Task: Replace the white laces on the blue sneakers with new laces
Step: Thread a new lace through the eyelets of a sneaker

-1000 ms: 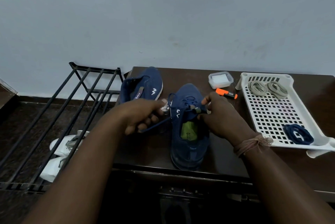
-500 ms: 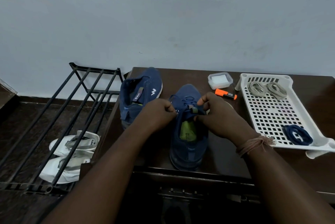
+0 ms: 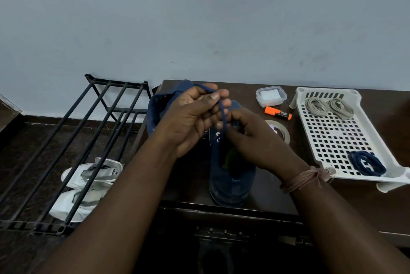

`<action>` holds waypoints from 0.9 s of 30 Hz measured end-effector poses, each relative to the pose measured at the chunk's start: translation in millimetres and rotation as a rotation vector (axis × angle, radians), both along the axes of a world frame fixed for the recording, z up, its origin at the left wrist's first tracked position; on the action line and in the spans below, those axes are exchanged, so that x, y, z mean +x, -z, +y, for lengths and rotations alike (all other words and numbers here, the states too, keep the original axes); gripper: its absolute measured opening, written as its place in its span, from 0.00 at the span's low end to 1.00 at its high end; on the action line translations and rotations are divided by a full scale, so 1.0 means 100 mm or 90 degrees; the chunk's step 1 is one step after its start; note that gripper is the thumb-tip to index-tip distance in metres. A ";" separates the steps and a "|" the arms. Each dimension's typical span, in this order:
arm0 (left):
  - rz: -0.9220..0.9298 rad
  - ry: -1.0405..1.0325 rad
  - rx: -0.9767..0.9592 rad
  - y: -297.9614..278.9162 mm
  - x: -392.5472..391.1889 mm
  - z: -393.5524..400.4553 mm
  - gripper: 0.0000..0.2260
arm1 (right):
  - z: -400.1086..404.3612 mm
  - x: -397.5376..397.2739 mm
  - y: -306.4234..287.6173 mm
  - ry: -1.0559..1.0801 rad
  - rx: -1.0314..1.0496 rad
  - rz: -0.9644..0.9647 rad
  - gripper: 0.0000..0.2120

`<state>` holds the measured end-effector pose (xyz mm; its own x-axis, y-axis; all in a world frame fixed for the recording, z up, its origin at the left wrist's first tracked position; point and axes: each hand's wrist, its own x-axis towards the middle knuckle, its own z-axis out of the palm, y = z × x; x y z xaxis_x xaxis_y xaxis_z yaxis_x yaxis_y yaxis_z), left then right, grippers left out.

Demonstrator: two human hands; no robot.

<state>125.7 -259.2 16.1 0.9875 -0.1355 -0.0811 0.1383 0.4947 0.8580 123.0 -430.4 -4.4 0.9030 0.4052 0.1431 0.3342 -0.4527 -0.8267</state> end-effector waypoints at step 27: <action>-0.134 -0.216 0.802 0.17 -0.07 -0.11 0.28 | -0.21 0.10 -0.01 0.200 0.064 0.100 0.10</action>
